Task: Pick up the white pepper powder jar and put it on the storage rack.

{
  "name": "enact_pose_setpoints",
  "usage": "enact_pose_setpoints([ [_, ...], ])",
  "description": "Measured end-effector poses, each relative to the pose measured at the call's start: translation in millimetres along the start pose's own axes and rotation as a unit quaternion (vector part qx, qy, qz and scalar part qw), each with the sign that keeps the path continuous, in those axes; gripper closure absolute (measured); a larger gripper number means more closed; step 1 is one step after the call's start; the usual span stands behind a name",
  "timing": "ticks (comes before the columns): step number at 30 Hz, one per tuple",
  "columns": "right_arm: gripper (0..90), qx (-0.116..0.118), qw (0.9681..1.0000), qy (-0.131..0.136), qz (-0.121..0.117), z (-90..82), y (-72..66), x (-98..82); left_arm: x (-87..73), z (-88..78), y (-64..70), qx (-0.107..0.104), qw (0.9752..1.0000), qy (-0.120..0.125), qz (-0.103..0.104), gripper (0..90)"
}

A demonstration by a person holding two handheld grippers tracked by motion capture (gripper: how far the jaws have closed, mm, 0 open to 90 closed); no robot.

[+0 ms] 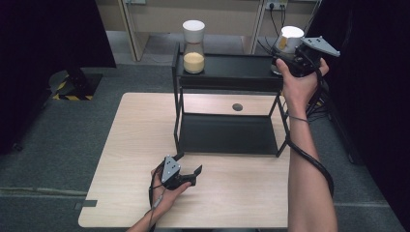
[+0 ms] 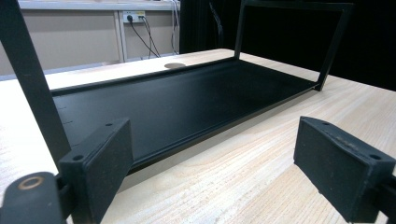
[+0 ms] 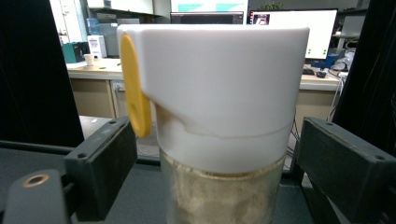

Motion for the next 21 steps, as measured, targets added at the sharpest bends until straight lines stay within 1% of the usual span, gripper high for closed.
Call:
enact_pose_setpoints([
  [2,10.2,-0.001,1.0,-0.005,-0.003,-1.6,-0.9,-0.9,0.1,0.0,0.1,0.0,1.0,0.0,0.0,11.5],
  [12,7.8,0.007,1.0,-0.003,-0.005,-14.6,-0.1,-9.2,0.1,0.0,0.7,0.001,1.0,0.0,0.001,11.5],
  [16,7.0,0.009,0.9998,-0.006,-0.015,-21.3,-0.5,-11.3,0.4,0.3,1.0,0.001,1.0,-0.001,0.002,11.5],
  [21,6.7,0.015,0.9998,-0.008,-0.013,-27.4,1.0,-15.6,0.2,0.1,1.4,0.0,1.0,-0.001,0.002,11.5],
])
Point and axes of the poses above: each handheld gripper's, and its own axes: z roughly forward along the jaws, x roughly out of its top, y roughly to its right, the point moved 6 cm from there along z, roughly forward along the jaws, and after that the axes turned 6 degrees about x, right-handed, at the moved point
